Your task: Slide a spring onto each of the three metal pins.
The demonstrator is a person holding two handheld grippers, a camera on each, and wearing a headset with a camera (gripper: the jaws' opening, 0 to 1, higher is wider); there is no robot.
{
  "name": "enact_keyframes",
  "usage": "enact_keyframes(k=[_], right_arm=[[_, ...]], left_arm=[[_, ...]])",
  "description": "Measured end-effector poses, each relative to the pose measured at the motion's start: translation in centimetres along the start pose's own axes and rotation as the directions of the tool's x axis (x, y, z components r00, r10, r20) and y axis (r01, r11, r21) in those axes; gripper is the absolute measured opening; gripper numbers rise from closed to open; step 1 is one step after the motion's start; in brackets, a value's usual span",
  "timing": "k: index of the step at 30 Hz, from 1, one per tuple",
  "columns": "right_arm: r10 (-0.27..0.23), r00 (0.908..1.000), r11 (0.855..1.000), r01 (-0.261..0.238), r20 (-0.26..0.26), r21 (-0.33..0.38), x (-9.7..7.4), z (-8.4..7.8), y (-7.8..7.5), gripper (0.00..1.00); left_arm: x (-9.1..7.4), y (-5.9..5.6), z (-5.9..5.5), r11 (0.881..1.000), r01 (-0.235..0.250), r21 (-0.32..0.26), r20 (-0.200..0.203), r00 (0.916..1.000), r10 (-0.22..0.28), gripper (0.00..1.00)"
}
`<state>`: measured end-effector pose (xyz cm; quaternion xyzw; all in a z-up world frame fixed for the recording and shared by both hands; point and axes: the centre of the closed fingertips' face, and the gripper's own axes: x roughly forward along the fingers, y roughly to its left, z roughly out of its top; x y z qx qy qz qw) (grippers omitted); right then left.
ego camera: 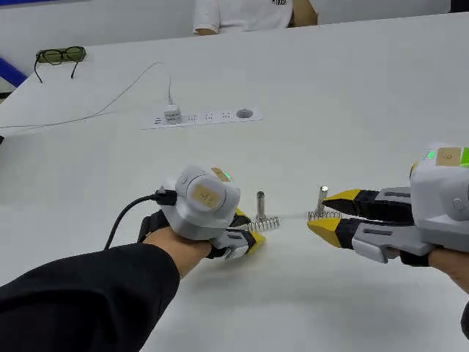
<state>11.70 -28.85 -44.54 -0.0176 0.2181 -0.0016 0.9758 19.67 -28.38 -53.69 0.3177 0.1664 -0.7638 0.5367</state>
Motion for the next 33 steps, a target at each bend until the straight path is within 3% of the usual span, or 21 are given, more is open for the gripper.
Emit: enact_keyframes(k=[9,17,23,26,33], right_arm=[[0.005,1.0000,1.000,-0.005,0.000,0.002,0.0,0.0,0.1,0.25],[0.015,0.9999,1.000,-0.015,-0.009,0.000,0.1,-0.3,0.2,0.25],[0.039,0.9992,0.999,-0.039,-0.008,0.009,0.2,-0.3,0.7,0.24],[0.054,0.9985,0.998,-0.054,-0.011,0.011,0.3,-0.4,1.0,0.24],[0.115,0.9934,0.993,-0.115,0.000,0.019,0.4,-0.1,2.4,0.24]], left_arm=[[0.5,-0.5,0.1,1.000,0.003,-0.005,-0.004,1.0000,-0.003,0.12],[0.0,-1.3,0.1,1.000,0.007,0.021,-0.009,0.9999,-0.007,0.10],[-2.1,-3.2,1.2,0.997,0.049,0.059,0.052,0.9973,-0.052,0.10],[-3.4,-3.7,1.7,0.996,0.046,0.071,0.079,0.9955,-0.051,0.10],[-6.3,-5.1,3.6,0.994,0.063,0.087,0.186,0.9794,-0.078,0.10]])
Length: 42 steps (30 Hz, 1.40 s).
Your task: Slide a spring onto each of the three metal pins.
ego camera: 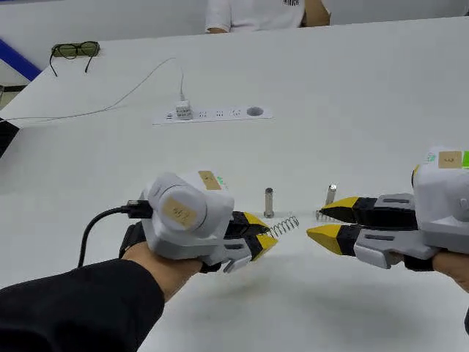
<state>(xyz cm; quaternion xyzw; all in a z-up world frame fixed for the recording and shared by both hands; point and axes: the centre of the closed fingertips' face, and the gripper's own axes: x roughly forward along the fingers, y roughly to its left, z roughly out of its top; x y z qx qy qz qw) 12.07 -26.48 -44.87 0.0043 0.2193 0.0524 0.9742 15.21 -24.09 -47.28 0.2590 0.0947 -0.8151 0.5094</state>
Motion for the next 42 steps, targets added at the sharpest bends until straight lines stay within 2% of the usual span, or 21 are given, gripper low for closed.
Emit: enact_keyframes(k=[6,10,11,13,18,21,26,31,36,42], right_arm=[[0.066,0.9977,0.998,-0.066,0.016,0.023,0.2,0.3,1.3,0.23],[0.112,0.9935,0.993,-0.113,0.021,0.032,0.4,0.5,2.4,0.21],[0.120,0.9925,0.992,-0.121,0.020,0.035,0.4,0.5,2.5,0.21],[0.123,0.9923,0.992,-0.123,0.014,0.035,0.4,0.4,2.7,0.20],[0.146,0.9883,0.987,-0.148,0.045,0.062,0.2,1.1,3.0,0.18],[0.157,0.9842,0.983,-0.164,0.082,0.083,0.0,1.7,2.9,0.16],[0.175,0.9782,0.981,-0.183,0.111,0.063,-0.1,2.6,3.8,0.15],[0.184,0.9767,0.982,-0.187,0.110,0.016,0.2,2.9,4.4,0.13],[0.201,0.9722,0.979,-0.202,0.120,-0.005,0.3,3.2,4.9,0.12],[0.208,0.9715,0.978,-0.205,0.115,-0.036,0.5,3.4,5.4,0.12]], left_arm=[[-1.6,-1.3,1.6,0.999,0.015,0.042,0.078,0.9968,-0.019,0.10],[-2.0,-1.7,1.8,0.999,0.021,0.048,0.099,0.9948,-0.025,0.10],[-2.1,-1.8,2.0,0.999,0.018,0.050,0.115,0.9931,-0.024,0.10],[-2.1,-2.0,2.2,0.999,0.028,0.046,0.127,0.9914,-0.033,0.10],[-1.9,-2.2,2.0,0.998,0.033,0.055,0.117,0.9923,-0.039,0.10],[-1.8,-2.2,2.0,0.998,0.031,0.052,0.117,0.9925,-0.037,0.10],[-1.7,-2.3,1.9,0.998,0.034,0.052,0.112,0.9929,-0.040,0.09],[-1.5,-2.7,1.9,0.998,0.044,0.052,0.109,0.9929,-0.049,0.09],[-1.1,-3.1,1.9,0.998,0.054,0.043,0.108,0.9924,-0.059,0.09],[-0.6,-3.5,1.9,0.997,0.071,0.033,0.110,0.9912,-0.074,0.10]])
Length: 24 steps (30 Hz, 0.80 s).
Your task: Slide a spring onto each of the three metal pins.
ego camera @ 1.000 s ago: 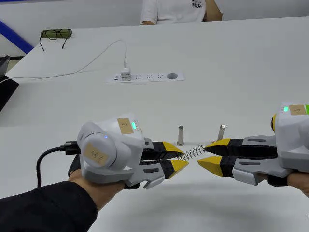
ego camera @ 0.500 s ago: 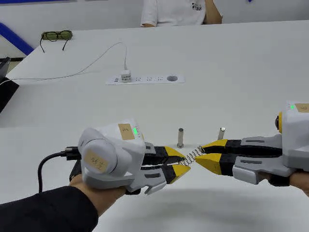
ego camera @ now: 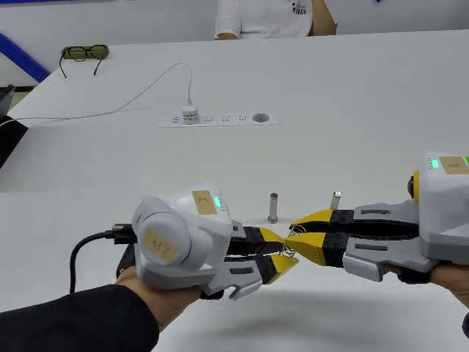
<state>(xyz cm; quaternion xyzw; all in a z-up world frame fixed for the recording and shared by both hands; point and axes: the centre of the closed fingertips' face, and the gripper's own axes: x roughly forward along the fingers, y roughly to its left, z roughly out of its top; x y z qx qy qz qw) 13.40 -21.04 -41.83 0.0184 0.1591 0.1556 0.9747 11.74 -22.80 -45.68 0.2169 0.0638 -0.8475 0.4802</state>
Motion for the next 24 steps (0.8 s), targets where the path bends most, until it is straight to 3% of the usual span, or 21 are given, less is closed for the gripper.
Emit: enact_keyframes(k=[7,14,24], right_arm=[[-0.006,0.9991,0.999,0.004,-0.042,-0.049,0.32,-0.73,0.04,0.12],[-0.005,0.9991,0.999,0.003,-0.043,-0.044,0.33,-0.77,-0.15,0.12],[-0.012,0.9986,0.999,0.009,-0.052,-0.053,0.29,-0.87,-0.32,0.12]], left_arm=[[0.54,-0.36,-0.60,1.000,0.018,-0.024,-0.011,0.9998,-0.018,0.10],[0.45,-0.35,-0.54,0.999,0.010,-0.033,0.003,0.9999,-0.010,0.12],[-0.02,-0.31,-0.24,0.998,0.010,-0.066,0.038,0.9993,-0.007,0.28]])
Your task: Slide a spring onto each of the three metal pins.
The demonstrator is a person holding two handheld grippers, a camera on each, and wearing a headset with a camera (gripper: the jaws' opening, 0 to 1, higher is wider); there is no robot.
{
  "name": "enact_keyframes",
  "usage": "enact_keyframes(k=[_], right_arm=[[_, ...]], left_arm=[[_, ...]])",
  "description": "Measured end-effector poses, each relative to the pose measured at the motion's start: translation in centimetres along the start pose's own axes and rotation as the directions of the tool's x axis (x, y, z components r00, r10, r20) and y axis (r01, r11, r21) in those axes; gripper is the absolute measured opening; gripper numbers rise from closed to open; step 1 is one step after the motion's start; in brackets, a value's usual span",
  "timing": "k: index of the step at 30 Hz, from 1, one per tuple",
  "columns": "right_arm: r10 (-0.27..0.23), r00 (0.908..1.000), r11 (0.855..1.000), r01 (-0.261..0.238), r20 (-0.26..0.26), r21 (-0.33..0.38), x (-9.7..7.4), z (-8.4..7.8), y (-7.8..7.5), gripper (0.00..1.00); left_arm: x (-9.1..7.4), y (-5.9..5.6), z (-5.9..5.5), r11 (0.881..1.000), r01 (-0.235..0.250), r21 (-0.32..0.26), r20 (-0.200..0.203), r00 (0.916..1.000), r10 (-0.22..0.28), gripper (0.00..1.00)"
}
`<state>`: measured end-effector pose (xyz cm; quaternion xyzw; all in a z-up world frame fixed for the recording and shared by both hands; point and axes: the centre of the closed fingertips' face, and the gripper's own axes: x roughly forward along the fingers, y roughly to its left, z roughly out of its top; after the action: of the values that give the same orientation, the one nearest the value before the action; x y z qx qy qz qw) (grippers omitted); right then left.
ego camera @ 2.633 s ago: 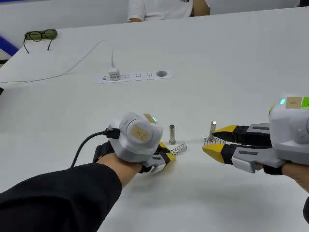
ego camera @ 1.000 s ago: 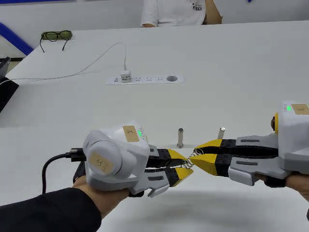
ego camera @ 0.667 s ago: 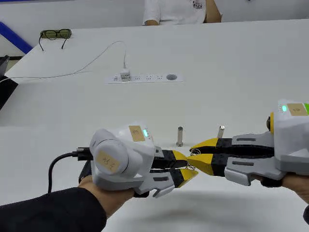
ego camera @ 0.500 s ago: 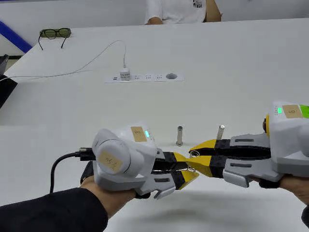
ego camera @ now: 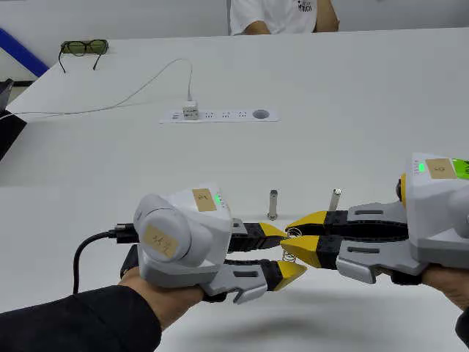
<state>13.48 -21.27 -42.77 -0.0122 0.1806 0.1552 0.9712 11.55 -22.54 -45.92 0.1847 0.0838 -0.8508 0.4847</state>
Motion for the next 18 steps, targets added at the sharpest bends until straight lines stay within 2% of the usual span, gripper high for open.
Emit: enact_keyframes(k=[5,18], right_arm=[[-0.005,1.0000,1.000,0.005,0.002,0.002,0.0,0.0,-0.2,0.12],[-0.015,0.9999,1.000,0.015,0.002,0.001,0.0,0.1,-0.4,0.12]], left_arm=[[-0.5,0.3,-0.3,1.000,-0.014,-0.024,0.006,0.9999,0.014,0.39],[-2.1,0.9,-1.6,0.996,-0.053,-0.069,0.007,0.9986,0.053,0.54]])
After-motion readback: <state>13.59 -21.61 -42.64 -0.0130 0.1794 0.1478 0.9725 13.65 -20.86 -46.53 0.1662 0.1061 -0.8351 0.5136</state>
